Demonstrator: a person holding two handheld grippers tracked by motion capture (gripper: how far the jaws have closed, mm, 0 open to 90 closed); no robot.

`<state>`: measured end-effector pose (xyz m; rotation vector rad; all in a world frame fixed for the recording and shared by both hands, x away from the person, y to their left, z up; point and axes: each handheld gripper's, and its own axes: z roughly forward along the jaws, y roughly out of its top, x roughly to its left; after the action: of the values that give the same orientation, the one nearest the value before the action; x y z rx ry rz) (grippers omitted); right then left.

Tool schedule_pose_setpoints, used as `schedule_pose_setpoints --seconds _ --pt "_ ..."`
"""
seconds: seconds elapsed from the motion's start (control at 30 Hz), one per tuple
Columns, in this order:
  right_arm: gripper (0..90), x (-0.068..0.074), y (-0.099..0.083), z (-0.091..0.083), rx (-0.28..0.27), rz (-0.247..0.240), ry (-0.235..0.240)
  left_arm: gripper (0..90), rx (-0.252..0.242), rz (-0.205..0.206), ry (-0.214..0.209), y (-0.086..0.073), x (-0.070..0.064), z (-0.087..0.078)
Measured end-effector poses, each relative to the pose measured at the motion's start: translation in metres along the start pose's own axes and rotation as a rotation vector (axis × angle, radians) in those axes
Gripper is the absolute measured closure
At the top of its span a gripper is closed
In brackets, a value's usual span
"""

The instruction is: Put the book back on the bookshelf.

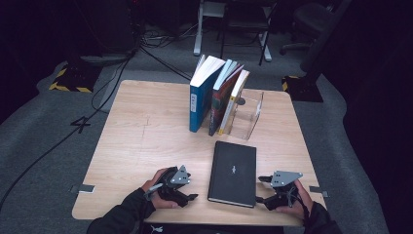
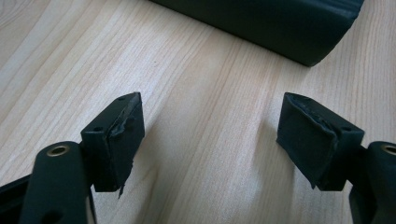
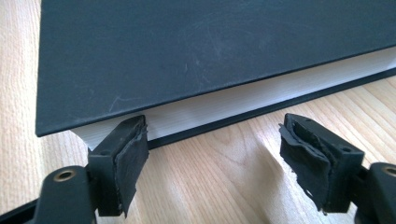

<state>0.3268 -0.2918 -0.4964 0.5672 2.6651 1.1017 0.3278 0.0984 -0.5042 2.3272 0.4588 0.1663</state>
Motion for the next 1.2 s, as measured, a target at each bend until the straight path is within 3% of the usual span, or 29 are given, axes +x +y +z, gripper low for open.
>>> schedule_pose_setpoints --seconds 0.2,0.8,1.2 --pt "24.5 0.003 0.004 0.000 -0.030 0.004 0.000 26.5 -0.002 0.021 -0.014 0.000 0.001 0.000" --pt "21.0 0.014 0.017 0.007 -0.075 0.033 -0.030 22.8 0.000 0.014 -0.015 0.001 0.003 0.001" --pt "20.1 0.022 0.037 0.003 -0.143 0.069 -0.091 19.9 0.005 0.003 0.001 0.001 0.003 0.001"
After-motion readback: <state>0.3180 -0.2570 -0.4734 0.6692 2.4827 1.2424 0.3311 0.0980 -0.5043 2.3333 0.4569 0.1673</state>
